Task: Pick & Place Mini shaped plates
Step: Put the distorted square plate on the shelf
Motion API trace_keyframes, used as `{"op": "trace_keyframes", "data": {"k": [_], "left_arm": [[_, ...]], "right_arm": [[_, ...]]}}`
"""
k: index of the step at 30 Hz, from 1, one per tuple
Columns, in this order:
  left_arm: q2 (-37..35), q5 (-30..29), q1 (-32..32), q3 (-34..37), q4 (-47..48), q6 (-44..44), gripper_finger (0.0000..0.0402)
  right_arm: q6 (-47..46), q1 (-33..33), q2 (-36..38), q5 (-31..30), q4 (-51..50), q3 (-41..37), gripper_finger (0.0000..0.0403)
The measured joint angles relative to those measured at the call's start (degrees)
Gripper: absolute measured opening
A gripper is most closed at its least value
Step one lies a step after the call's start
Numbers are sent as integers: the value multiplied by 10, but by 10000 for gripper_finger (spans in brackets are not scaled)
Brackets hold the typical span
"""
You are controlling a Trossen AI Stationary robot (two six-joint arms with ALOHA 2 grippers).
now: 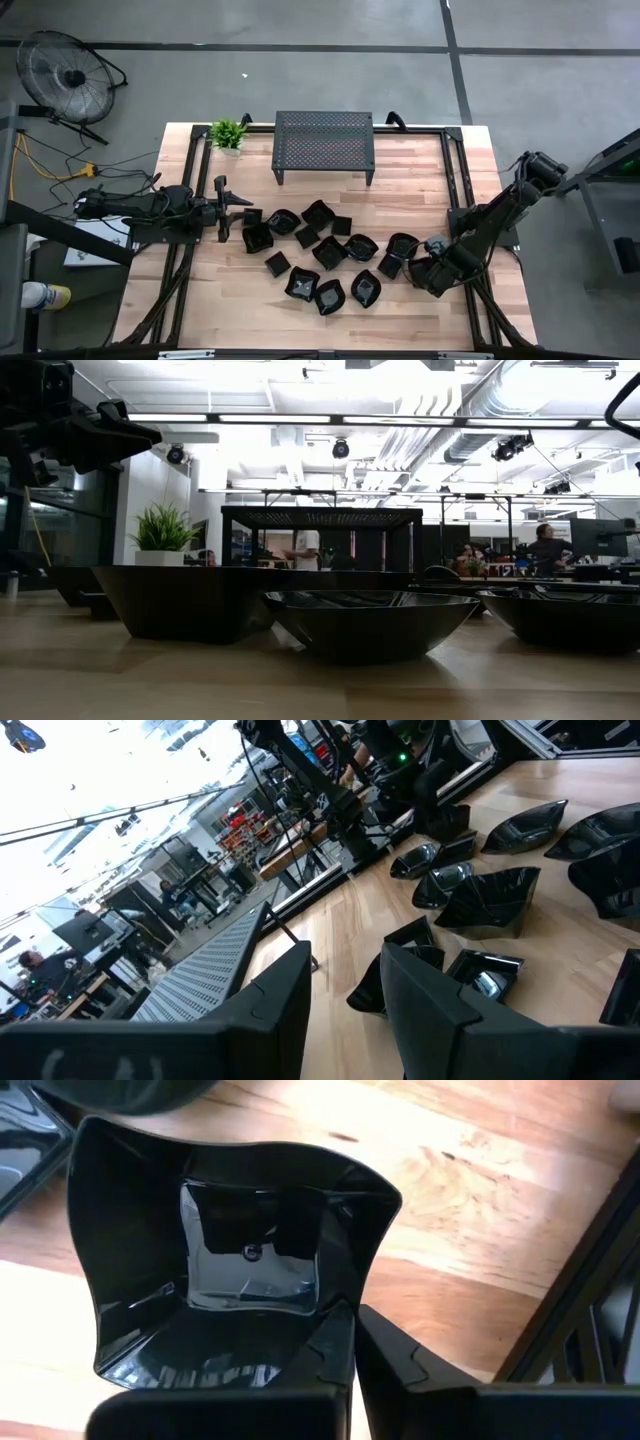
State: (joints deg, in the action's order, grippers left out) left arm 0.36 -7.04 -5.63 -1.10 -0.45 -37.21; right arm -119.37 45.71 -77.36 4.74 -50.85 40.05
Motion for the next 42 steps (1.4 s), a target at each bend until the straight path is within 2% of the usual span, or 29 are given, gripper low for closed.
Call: {"op": "trace_keyframes", "data": {"k": [5, 16, 24, 29, 33, 42], "left_arm": [[0, 0, 0, 0, 0, 0, 120], [0, 0, 0, 0, 0, 0, 120], [0, 0, 0, 0, 0, 0, 120], [0, 0, 0, 0, 0, 0, 120], [0, 0, 0, 0, 0, 0, 120], [0, 0, 0, 0, 0, 0, 120]], "right_arm": [[16, 0, 0, 10, -3, 9, 1], [50, 0, 35, 22, -62, 84, 0], [90, -22, 73, -32, -112, 124, 0], [148, -67, 96, -112, -144, 153, 0], [219, -122, 112, -149, -146, 174, 0], [408, -282, 116, -147, -149, 233, 0]]}}
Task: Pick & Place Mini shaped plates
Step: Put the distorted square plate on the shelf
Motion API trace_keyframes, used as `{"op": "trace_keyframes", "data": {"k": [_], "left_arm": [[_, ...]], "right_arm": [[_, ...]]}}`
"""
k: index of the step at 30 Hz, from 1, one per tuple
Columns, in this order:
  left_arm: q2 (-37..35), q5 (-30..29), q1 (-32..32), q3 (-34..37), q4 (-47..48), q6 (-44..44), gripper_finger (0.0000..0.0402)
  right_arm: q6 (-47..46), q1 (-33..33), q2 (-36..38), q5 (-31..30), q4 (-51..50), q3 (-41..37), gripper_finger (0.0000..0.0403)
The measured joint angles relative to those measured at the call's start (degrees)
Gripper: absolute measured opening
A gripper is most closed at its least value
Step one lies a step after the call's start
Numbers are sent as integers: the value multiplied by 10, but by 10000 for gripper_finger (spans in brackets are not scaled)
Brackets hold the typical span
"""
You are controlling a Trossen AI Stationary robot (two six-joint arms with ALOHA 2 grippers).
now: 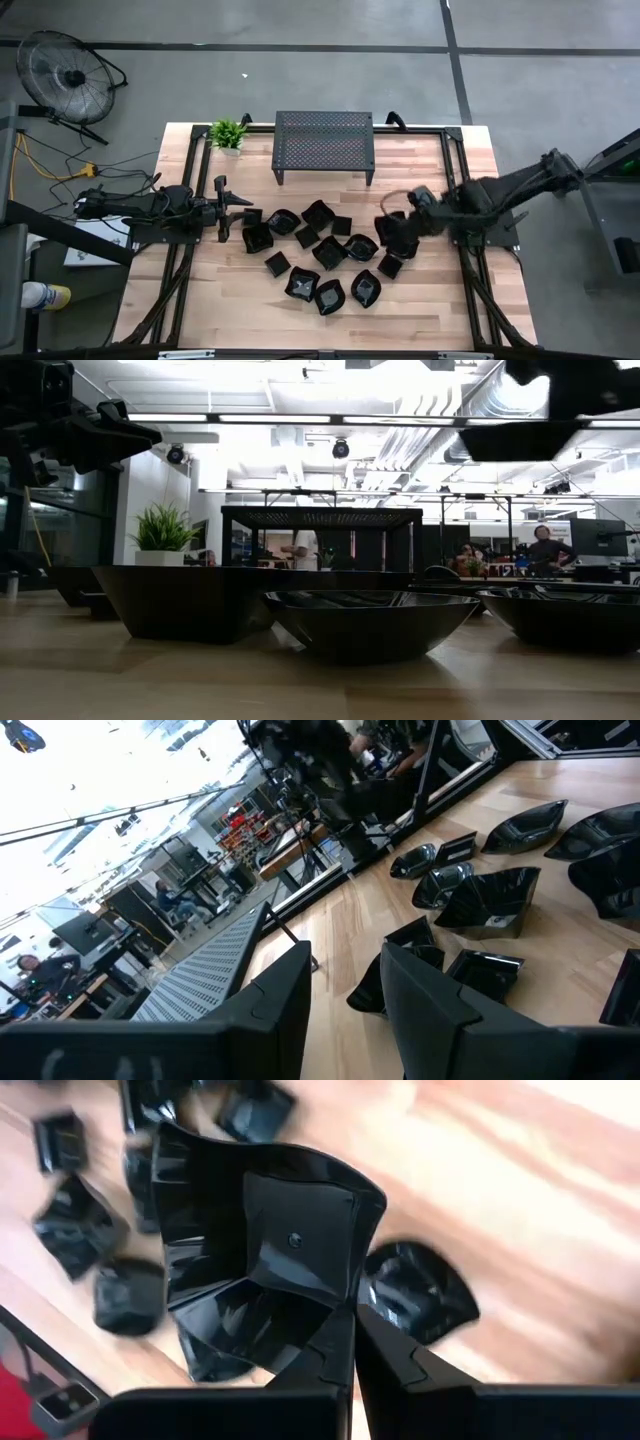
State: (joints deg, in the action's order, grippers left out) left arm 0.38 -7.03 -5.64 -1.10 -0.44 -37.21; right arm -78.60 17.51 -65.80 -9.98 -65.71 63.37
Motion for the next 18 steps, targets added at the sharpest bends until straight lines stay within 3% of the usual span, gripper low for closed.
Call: {"op": "trace_keyframes", "data": {"k": [13, 18], "left_arm": [[0, 0, 0, 0, 0, 0, 120], [0, 0, 0, 0, 0, 0, 120]], "right_arm": [[161, -232, -1, 33, 7, 84, 0], [216, -314, -1, 53, 63, 96, 0]]}}
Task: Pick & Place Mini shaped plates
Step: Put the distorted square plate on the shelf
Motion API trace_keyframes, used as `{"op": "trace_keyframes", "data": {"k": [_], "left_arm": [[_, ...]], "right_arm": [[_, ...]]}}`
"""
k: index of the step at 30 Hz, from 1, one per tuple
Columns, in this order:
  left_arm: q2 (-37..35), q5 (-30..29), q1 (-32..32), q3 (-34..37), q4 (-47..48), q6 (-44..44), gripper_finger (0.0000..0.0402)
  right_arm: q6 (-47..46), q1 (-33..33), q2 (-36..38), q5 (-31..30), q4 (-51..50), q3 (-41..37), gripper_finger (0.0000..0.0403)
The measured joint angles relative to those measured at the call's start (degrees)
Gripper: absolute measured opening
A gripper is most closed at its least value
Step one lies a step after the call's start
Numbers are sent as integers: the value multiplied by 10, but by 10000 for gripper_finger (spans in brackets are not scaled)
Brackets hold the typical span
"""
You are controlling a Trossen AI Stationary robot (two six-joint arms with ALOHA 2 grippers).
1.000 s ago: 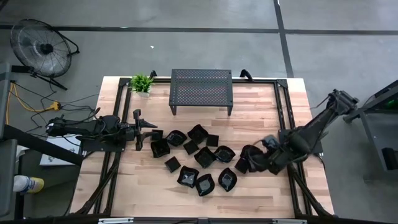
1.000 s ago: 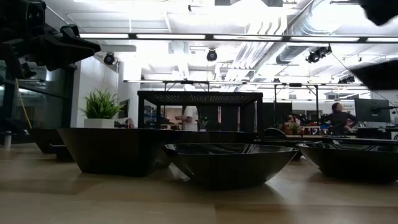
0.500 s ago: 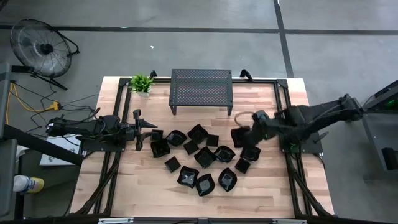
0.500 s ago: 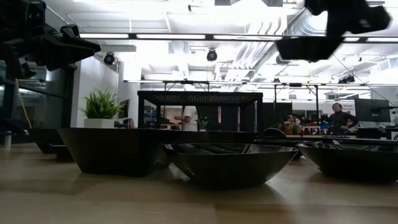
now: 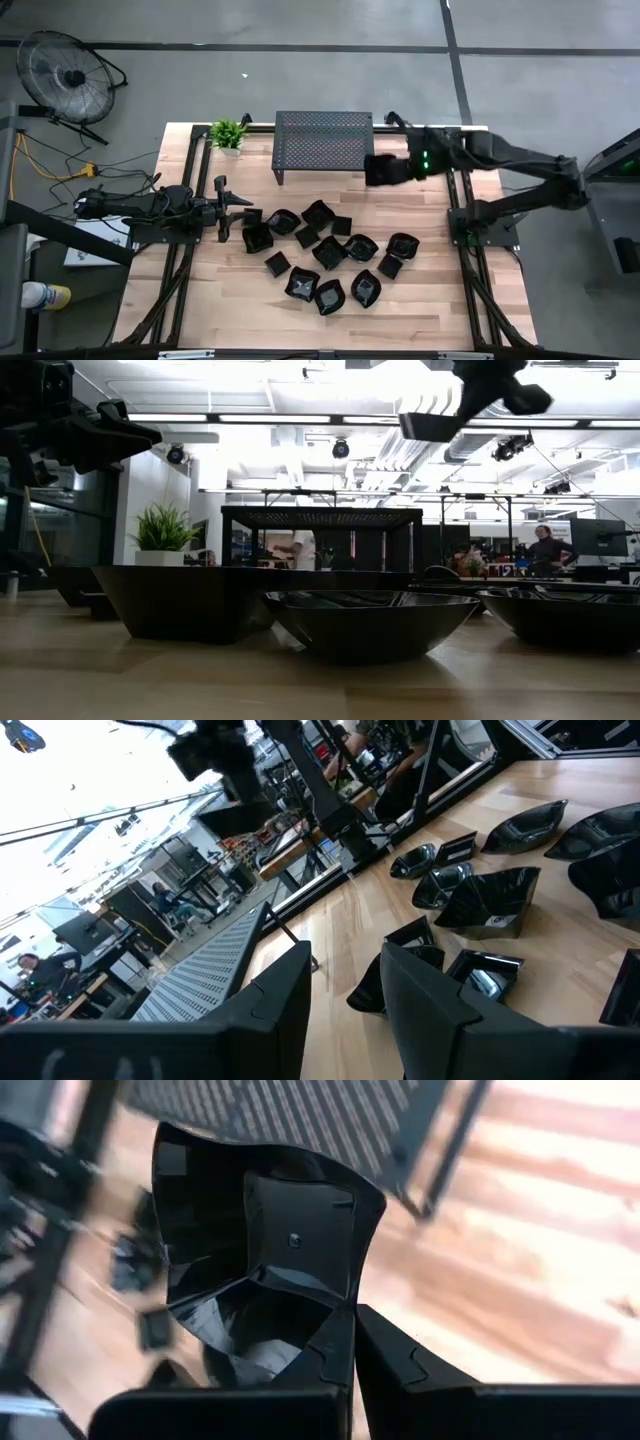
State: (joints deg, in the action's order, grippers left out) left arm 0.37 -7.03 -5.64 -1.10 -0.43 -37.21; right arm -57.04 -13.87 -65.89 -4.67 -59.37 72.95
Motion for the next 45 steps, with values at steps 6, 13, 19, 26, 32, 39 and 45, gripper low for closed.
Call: {"op": "trace_keyframes", "data": {"k": [6, 13, 19, 26, 32, 39, 45], "left_arm": [[0, 0, 0, 0, 0, 0, 120], [0, 0, 0, 0, 0, 0, 120], [0, 0, 0, 0, 0, 0, 120], [0, 0, 0, 0, 0, 0, 120], [0, 0, 0, 0, 0, 0, 120], [0, 0, 0, 0, 0, 0, 120], [0, 0, 0, 0, 0, 0, 120]], "right_arm": [[47, -81, -21, 75, 96, 0, 0], [81, -165, -84, 169, 158, 0, 0], [101, -221, -138, 219, 173, 0, 0], [121, -253, -180, 248, 173, 0, 0], [136, -267, -195, 248, 171, 0, 0], [149, -275, -196, 246, 170, 0, 0], [158, -278, -196, 231, 166, 0, 1]]}}
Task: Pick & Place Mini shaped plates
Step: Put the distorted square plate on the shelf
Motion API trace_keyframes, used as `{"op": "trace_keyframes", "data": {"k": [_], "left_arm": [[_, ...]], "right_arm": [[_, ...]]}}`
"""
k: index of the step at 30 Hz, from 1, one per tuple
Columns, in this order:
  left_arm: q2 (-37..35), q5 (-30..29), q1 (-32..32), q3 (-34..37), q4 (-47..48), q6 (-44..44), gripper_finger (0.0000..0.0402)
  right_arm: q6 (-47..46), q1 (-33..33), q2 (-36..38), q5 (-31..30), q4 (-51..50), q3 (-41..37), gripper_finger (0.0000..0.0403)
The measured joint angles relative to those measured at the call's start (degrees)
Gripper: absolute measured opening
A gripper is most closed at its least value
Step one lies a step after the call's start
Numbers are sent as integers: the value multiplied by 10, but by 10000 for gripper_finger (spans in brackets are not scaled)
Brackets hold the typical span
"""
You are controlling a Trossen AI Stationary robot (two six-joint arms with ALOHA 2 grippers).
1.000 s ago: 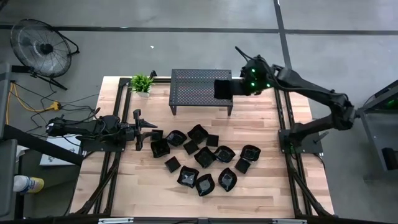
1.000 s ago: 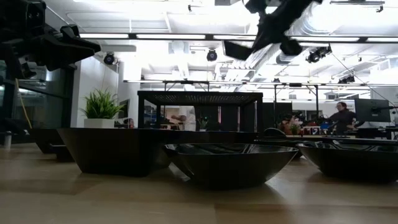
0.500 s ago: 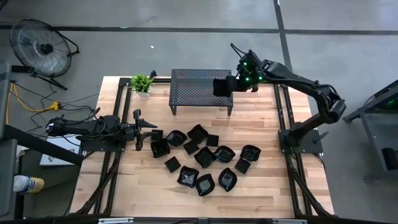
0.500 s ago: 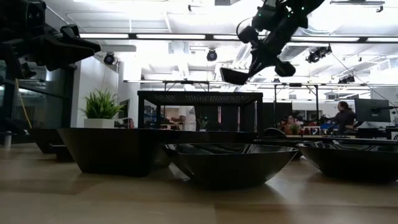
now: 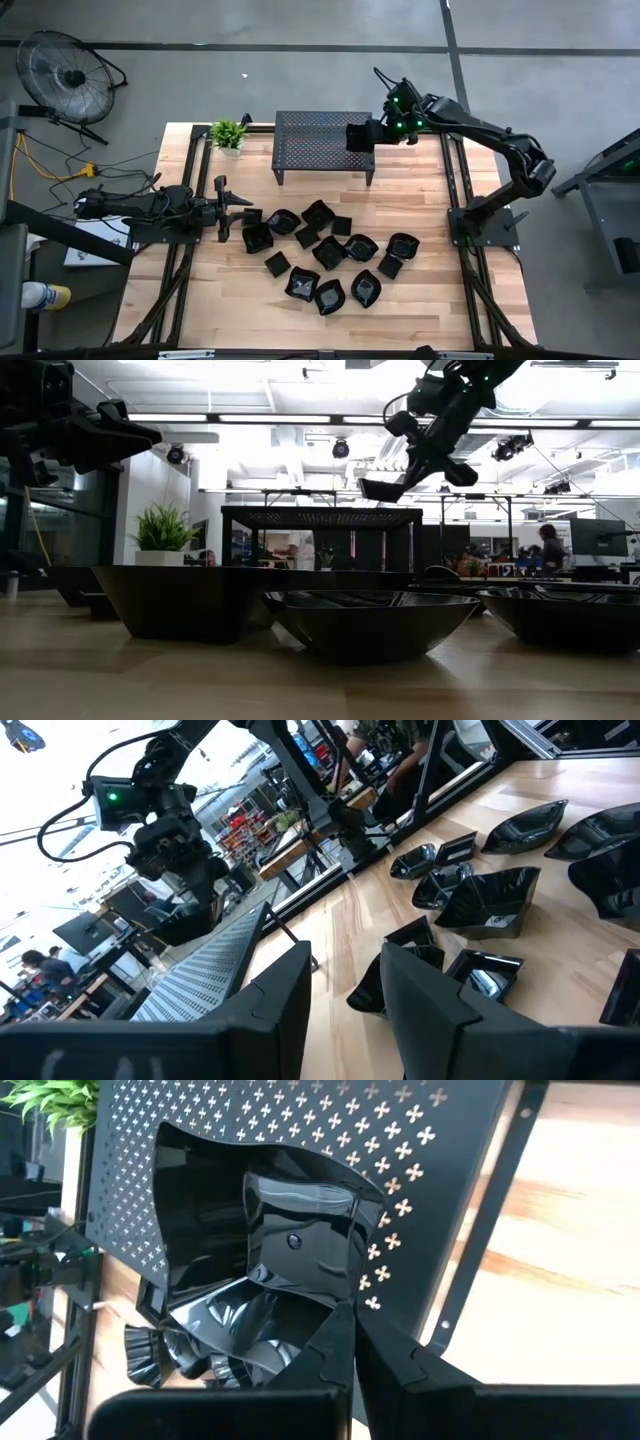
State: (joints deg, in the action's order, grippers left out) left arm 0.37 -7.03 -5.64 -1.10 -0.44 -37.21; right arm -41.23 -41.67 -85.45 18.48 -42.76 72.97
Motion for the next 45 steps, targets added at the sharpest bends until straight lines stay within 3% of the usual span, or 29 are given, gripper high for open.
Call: {"op": "trace_keyframes", "data": {"k": [45], "left_arm": [[0, 0, 0, 0, 0, 0, 120]], "right_arm": [[12, 28, -1, -55, -11, 0, 7]]}}
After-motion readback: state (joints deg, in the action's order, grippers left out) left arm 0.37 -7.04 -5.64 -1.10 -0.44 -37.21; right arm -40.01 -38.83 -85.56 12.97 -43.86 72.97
